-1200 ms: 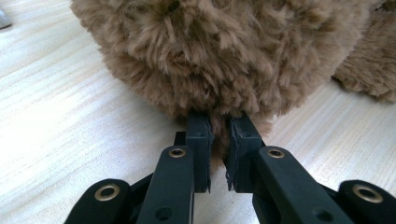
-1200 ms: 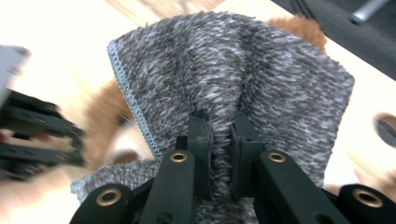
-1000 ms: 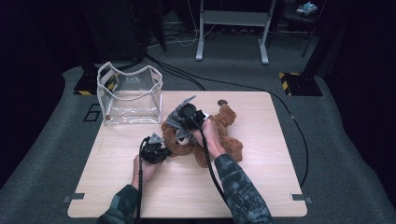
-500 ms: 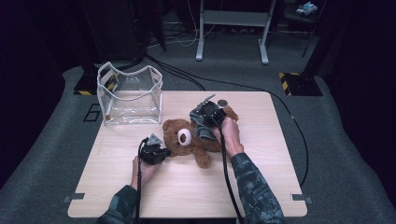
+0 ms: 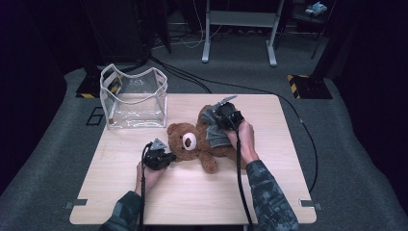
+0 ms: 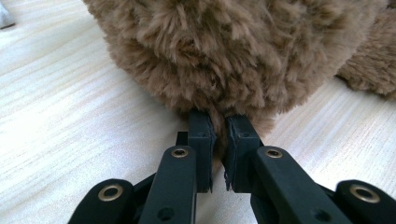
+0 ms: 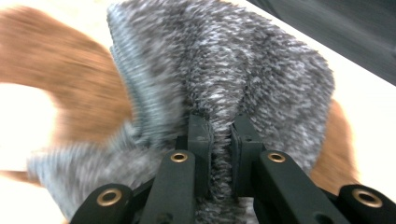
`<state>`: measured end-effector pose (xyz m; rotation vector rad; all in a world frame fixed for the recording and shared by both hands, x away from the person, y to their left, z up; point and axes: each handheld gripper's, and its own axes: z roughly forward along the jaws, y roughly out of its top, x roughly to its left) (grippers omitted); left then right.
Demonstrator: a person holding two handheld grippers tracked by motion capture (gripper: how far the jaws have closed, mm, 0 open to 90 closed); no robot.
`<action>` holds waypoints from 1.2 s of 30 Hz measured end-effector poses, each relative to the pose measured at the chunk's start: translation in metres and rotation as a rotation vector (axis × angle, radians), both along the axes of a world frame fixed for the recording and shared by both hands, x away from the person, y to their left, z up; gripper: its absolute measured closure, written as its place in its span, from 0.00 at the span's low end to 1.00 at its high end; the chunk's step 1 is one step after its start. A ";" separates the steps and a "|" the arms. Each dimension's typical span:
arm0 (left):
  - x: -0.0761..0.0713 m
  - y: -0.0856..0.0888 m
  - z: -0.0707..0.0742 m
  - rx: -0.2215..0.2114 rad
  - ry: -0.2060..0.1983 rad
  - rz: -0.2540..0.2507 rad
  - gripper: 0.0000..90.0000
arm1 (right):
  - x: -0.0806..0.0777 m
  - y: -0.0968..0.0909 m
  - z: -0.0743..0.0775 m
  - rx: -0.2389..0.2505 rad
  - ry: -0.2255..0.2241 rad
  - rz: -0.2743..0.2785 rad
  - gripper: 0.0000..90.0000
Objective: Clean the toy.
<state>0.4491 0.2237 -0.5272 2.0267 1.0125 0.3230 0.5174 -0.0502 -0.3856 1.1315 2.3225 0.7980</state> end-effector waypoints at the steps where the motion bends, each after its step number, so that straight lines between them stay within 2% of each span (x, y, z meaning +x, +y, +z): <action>1: 0.000 0.000 0.000 0.001 0.000 -0.001 0.92 | -0.002 0.006 0.002 0.003 0.001 0.023 0.91; 2: 0.000 -0.001 0.000 0.002 -0.007 0.002 0.92 | -0.006 0.018 0.004 0.031 0.009 0.056 0.91; 3: 0.000 0.000 0.000 0.003 0.004 -0.006 0.91 | -0.006 0.027 0.004 0.035 0.003 0.100 0.90; 4: -0.001 0.000 0.000 -0.003 -0.001 0.000 0.91 | -0.007 0.036 0.004 0.036 0.011 0.132 0.90; 5: 0.000 0.000 0.000 0.000 0.002 -0.005 0.92 | -0.008 0.045 0.004 0.045 0.037 0.140 0.90; 7: 0.000 0.000 0.000 0.001 0.004 -0.008 0.92 | -0.006 0.060 0.001 0.058 0.051 0.157 0.90; 8: 0.000 0.000 0.000 0.001 0.004 -0.008 0.92 | -0.004 0.066 -0.002 0.055 0.043 0.172 0.90; 10: -0.001 0.000 0.000 -0.003 0.004 -0.004 0.92 | -0.002 0.073 -0.007 0.017 0.056 0.162 0.90; 11: 0.000 -0.001 -0.001 -0.003 -0.006 0.004 0.92 | 0.000 0.072 -0.010 0.020 0.059 0.156 0.90; 13: 0.000 0.000 0.000 0.006 -0.008 -0.004 0.91 | 0.001 0.067 -0.013 -0.009 0.052 0.145 0.90; 15: 0.000 -0.001 0.000 0.007 -0.013 0.003 0.91 | 0.003 0.061 -0.015 -0.015 0.055 0.129 0.90; 16: 0.000 -0.001 -0.001 0.004 -0.016 0.003 0.92 | 0.003 0.057 -0.017 -0.042 0.045 0.118 0.90; 19: 0.000 -0.001 -0.001 0.005 -0.014 0.004 0.91 | 0.005 0.044 -0.018 -0.040 0.035 0.112 0.90; 23: 0.001 0.001 0.000 0.005 -0.004 -0.010 0.91 | 0.006 0.030 -0.016 -0.018 0.058 0.077 0.90; 28: 0.001 0.000 0.000 0.004 -0.009 -0.004 0.91 | 0.007 0.012 -0.014 0.019 0.072 0.053 0.90; 30: 0.001 0.000 0.000 0.004 -0.009 -0.004 0.91 | 0.007 0.004 -0.013 0.039 0.069 0.047 0.90; 36: 0.001 0.000 0.000 0.004 -0.009 -0.003 0.91 | 0.004 -0.024 -0.017 0.086 0.036 -0.024 0.90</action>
